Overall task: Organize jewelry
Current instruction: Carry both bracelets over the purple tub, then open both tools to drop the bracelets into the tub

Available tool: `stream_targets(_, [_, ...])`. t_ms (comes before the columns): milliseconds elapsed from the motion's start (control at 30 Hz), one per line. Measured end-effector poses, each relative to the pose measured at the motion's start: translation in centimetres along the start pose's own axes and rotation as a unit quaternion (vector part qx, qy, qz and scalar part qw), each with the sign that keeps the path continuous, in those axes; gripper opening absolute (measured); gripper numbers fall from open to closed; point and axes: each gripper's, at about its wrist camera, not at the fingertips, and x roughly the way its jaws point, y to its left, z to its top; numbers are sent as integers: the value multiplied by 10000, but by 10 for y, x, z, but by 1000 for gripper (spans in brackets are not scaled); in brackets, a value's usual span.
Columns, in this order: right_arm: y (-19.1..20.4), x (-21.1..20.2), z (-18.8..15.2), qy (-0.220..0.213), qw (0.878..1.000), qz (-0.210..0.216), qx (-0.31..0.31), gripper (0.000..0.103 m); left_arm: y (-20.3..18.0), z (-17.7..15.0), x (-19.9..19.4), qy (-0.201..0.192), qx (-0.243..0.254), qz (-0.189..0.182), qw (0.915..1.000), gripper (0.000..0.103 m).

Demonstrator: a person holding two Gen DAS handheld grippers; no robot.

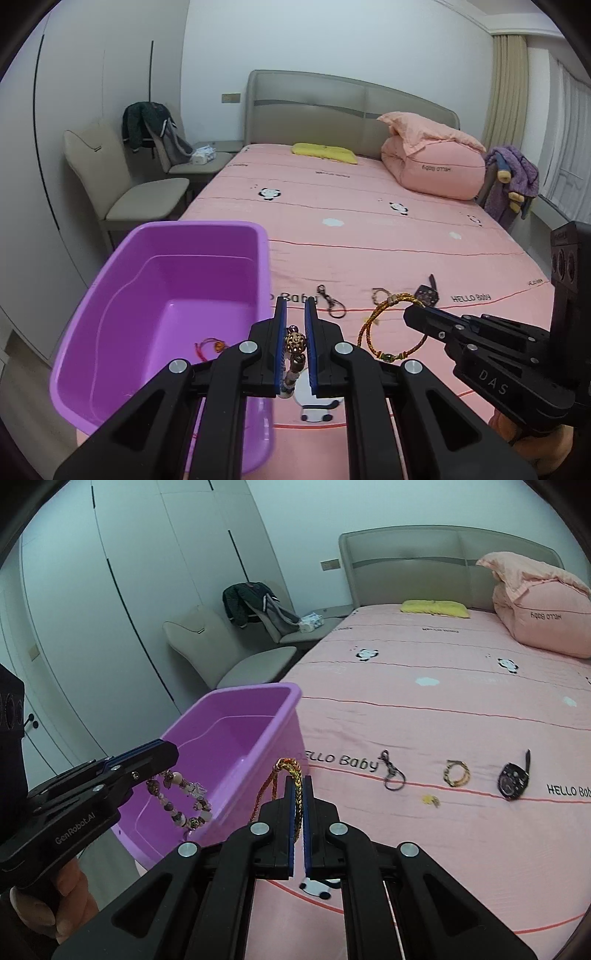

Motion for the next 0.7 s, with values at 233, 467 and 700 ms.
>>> stream_targets(233, [55,42,15,221,9984,400,-325,4,67,-11,4,202,-406,640,9969,10])
stream_targets(467, [92,87,16,683,9937,584,-678,4,116,-31,20,529,-782,1058,9899,10])
stream_targets(700, [110,124,11,1194,9869,544,-939,4,139,-44,40,835,-918,1397,9824,10])
